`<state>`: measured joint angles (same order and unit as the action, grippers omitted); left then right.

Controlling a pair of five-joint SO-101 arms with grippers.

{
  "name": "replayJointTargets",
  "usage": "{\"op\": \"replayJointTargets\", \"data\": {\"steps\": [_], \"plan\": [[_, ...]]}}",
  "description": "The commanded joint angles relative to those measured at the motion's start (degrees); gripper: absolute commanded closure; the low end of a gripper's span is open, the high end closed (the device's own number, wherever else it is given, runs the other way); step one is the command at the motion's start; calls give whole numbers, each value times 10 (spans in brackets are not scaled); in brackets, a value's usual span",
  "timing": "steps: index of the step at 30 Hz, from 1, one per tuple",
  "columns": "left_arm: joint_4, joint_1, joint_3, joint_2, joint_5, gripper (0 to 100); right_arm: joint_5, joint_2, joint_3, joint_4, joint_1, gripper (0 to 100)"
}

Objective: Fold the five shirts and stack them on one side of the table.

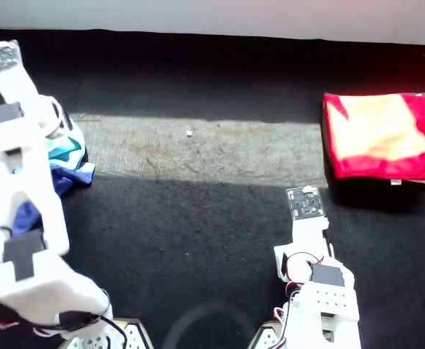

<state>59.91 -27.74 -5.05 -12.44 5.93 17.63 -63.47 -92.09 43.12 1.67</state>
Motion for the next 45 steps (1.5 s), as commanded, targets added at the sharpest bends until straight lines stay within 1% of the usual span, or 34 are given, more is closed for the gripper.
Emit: {"op": "replayJointTargets", "data": {"steps": [1,4,7,10,12,16,19,24,25,26,27,28,29,30,32,35,42,45], "plan": [[63,-36,-231,-143,59,828,6,-2,-11,-9,-1,771],[120,-51,-397,-263,112,826,5,-2,-11,-9,-1,771],[162,-52,-547,-377,161,826,5,-2,-11,-9,0,771],[191,-51,-687,-475,216,825,-5,-2,-11,-9,17,771],[194,-49,-760,-531,232,825,-28,-2,-9,-10,20,771],[194,-44,-858,-611,234,828,-33,-2,-9,-10,20,771],[193,-44,-893,-641,234,828,-33,-2,-8,-10,20,771],[193,-44,-900,-656,231,835,-33,-2,-8,-10,20,771],[195,-44,-900,-655,231,860,-33,-2,-8,-10,20,771],[198,-44,-902,-655,231,914,-33,-2,-8,-10,20,771],[198,-44,-902,-655,231,989,-33,-2,-8,-10,20,771],[198,-43,-902,-654,232,993,-33,-2,-8,-10,20,771],[198,-39,-902,-652,231,977,-33,-2,-8,-10,20,771],[198,-36,-902,-648,230,996,-33,-2,-8,-10,20,771],[208,-25,-901,-637,230,990,-33,-2,-8,-10,20,771],[243,6,-902,-609,230,991,-33,-2,-8,-10,20,771],[323,102,-902,-509,227,991,-33,-2,-8,-11,20,771],[357,147,-902,-472,184,991,-33,-2,-8,-11,20,771]]}}
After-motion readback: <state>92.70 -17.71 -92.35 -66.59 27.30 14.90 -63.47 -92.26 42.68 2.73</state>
